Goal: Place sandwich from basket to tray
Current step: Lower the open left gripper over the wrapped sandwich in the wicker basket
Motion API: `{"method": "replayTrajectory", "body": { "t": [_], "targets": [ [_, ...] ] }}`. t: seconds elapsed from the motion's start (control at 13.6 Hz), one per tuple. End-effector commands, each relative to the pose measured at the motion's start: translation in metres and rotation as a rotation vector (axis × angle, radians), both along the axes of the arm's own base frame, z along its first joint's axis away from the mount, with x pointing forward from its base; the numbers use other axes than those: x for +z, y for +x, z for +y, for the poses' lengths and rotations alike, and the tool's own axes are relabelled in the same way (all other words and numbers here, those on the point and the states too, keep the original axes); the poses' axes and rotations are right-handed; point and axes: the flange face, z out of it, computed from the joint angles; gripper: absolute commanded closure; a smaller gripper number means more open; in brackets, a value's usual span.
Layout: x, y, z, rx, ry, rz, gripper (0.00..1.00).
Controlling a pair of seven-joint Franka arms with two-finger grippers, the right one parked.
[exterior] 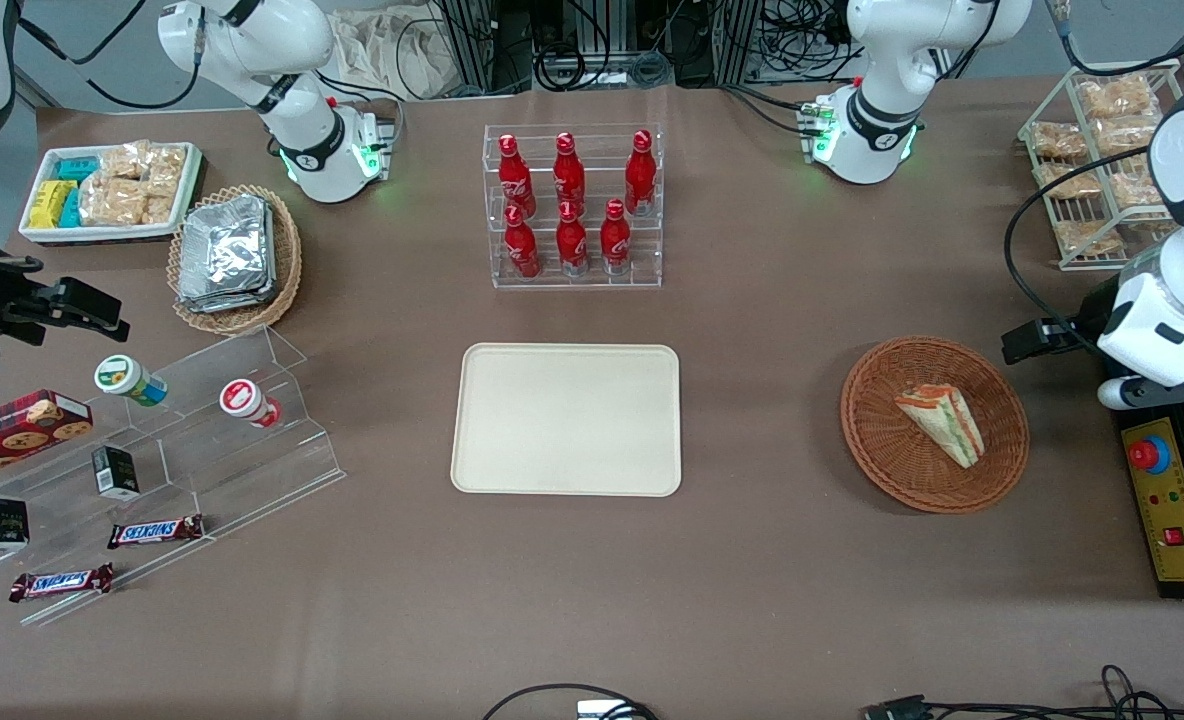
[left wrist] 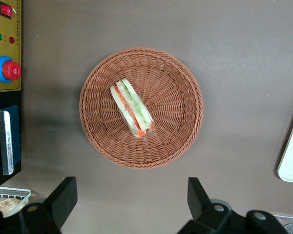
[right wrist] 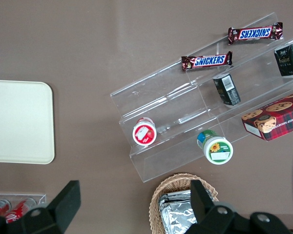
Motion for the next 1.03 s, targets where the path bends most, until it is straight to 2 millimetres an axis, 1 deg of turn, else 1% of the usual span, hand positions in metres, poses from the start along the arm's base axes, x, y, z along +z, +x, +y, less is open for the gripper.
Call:
{"method": "replayTrajectory", "body": {
  "t": [0.0, 0.07, 0.15, 0.22, 0.29, 0.37, 0.44, 0.59, 0.81, 0.96],
  "targets": [
    [0.002, 0.004, -0.006, 0.000, 0.004, 0.019, 0.00],
    [0.005, 0.005, -0.005, 0.002, 0.003, 0.011, 0.00],
    [0.004, 0.007, -0.003, -0.008, 0.002, 0.013, 0.00],
    [-0.011, 0.010, -0.003, 0.010, 0.001, 0.034, 0.00],
    [-0.021, 0.012, 0.000, 0.017, -0.001, 0.038, 0.00],
    [-0.034, 0.019, 0.007, 0.048, -0.010, 0.025, 0.00],
    [-0.044, 0.023, 0.013, 0.126, -0.023, 0.012, 0.00],
    [-0.070, 0.033, 0.010, 0.342, -0.032, 0.002, 0.00],
    [-0.129, 0.046, 0.006, 0.577, 0.010, -0.001, 0.00],
    [-0.163, 0.040, 0.004, 0.662, 0.025, -0.006, 0.00]
  ]
}}
